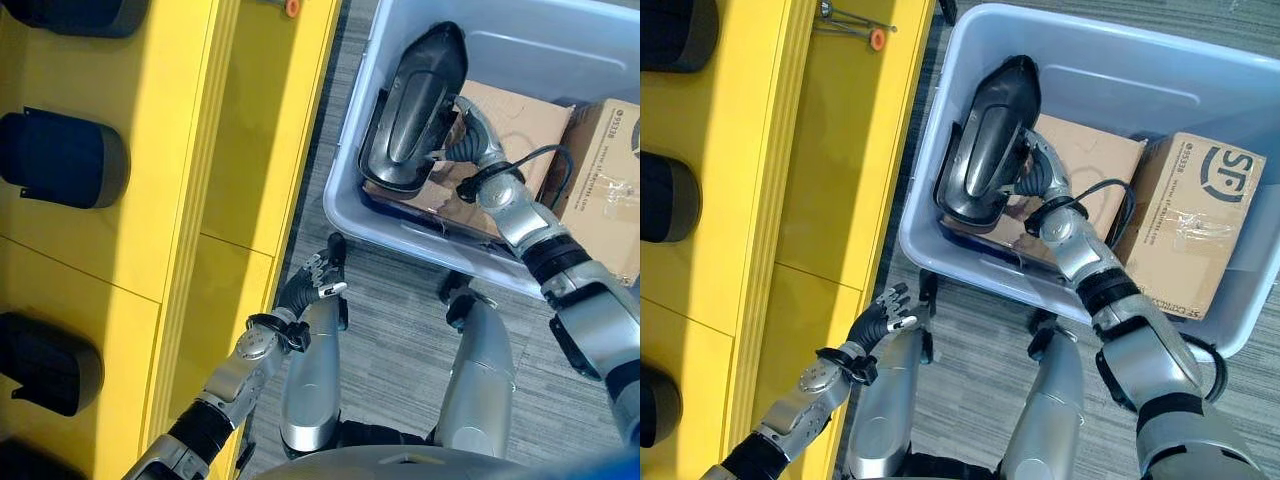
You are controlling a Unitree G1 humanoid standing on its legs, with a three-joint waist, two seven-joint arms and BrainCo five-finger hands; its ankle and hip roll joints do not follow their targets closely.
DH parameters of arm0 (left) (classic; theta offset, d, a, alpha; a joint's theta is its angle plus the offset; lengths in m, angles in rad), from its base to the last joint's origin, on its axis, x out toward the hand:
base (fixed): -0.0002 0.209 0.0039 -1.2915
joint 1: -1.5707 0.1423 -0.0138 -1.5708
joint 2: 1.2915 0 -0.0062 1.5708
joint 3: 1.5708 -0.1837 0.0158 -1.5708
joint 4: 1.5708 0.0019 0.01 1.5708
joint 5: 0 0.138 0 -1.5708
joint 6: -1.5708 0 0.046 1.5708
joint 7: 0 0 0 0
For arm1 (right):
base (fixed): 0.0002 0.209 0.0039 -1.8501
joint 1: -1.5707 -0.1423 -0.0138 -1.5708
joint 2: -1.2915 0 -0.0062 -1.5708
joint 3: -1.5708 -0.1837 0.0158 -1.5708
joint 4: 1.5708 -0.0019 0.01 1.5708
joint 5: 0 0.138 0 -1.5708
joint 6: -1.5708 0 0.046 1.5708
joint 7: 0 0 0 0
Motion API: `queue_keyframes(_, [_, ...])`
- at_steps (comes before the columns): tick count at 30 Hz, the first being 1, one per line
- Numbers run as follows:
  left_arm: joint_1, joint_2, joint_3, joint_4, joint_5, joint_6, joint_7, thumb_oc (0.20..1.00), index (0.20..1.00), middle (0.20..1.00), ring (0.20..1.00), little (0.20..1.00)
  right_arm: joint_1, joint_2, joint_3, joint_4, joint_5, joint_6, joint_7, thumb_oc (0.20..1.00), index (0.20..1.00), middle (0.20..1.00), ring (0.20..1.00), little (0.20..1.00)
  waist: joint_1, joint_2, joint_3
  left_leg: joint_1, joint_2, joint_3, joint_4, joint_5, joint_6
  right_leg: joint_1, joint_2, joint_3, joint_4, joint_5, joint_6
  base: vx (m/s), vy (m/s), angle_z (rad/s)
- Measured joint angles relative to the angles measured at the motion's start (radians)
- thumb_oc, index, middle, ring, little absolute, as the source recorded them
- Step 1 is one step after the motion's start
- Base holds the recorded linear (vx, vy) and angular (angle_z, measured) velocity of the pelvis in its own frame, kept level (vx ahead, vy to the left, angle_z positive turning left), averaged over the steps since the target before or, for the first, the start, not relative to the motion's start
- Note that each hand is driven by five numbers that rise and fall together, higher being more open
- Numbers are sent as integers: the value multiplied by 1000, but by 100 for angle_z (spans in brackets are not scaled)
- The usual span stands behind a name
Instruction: Move parts from the plastic box to the shelf.
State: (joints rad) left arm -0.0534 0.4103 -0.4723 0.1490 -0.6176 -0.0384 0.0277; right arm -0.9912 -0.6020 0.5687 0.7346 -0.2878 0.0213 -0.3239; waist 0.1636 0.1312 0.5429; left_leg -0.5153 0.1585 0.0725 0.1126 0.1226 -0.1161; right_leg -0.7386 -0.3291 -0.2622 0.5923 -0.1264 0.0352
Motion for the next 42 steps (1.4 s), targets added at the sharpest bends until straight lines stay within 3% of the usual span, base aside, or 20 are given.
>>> queue_keyframes(3, [0,-4,-1,1,0,-2,-8,1000,1000,1000,1000,1000,-86,-53,119,0,-161,71,1,1000,1000,1000,1000,1000,0,10,-7,-11,2,-2,1,2,-1,-12,2,0,4,-1,-2,0,0,0])
queue_keyframes(7, [0,-6,-1,0,0,-16,-25,1000,1000,1000,1000,1000,-196,-51,309,112,-318,151,69,1000,1000,1000,1000,1000,23,41,-27,-30,3,-11,5,4,-4,-21,0,-10,9,1,-3,-20,-46,4])
queue_keyframes(10, [4,-3,-1,1,0,-17,-30,1000,1000,1000,1000,1000,-246,-45,384,242,-349,231,120,1000,1000,1000,1000,1000,58,58,-38,-46,3,-29,12,7,-8,-21,-4,-24,10,0,-5,-1,-54,12])
queue_keyframes(13, [19,1,1,0,2,-17,-55,1000,1000,1000,1000,1000,-260,-45,382,307,-368,306,129,1000,1000,1000,1000,1000,73,59,-39,-50,2,-29,12,10,-13,-21,-5,-26,5,-2,0,24,-30,6])
queue_keyframes(18, [37,2,0,-9,5,-16,-67,1000,1000,1000,1000,1000,-260,-43,382,304,-396,355,164,1000,1000,1000,1000,1000,73,58,-40,-55,2,-32,12,12,-10,-21,-4,-26,-1,5,5,0,0,0])
queue_keyframes(21, [44,5,1,-13,11,-16,-67,1000,1000,1000,1000,1000,-260,-45,382,304,-403,359,163,1000,1000,1000,1000,1000,71,57,-41,-57,2,-31,13,12,-10,-21,-3,-26,-5,8,6,10,4,-1])
queue_keyframes(28, [48,27,2,-84,54,-24,-65,1000,1000,1000,1000,1000,-219,-56,309,278,-324,334,40,1000,1000,1000,1000,1000,37,56,-41,-57,1,-23,15,12,-9,-8,10,-18,-56,53,6,8,18,-7])
queue_keyframes(37, [19,74,42,-178,138,-153,12,1000,1000,1000,1000,1000,-144,-161,333,174,-399,342,58,1000,1000,1000,1000,1000,-19,56,-41,-6,-3,8,22,0,10,41,14,3,-90,73,18,5,26,-7])
queue_keyframes(40, [8,78,54,-209,141,-198,47,1000,1000,1000,1000,1000,-110,-174,297,151,-292,300,-42,1000,1000,1000,1000,1000,-30,56,-41,-5,-1,10,22,0,9,42,17,6,-94,74,19,6,3,-2])
queue_keyframes(42, [-28,79,65,-270,180,-223,81,1000,1000,1000,1000,1000,-65,-191,222,22,-197,225,-140,1000,1000,1000,1000,1000,-50,53,-39,5,-1,19,22,-1,11,42,23,23,-98,77,20,21,29,-12])
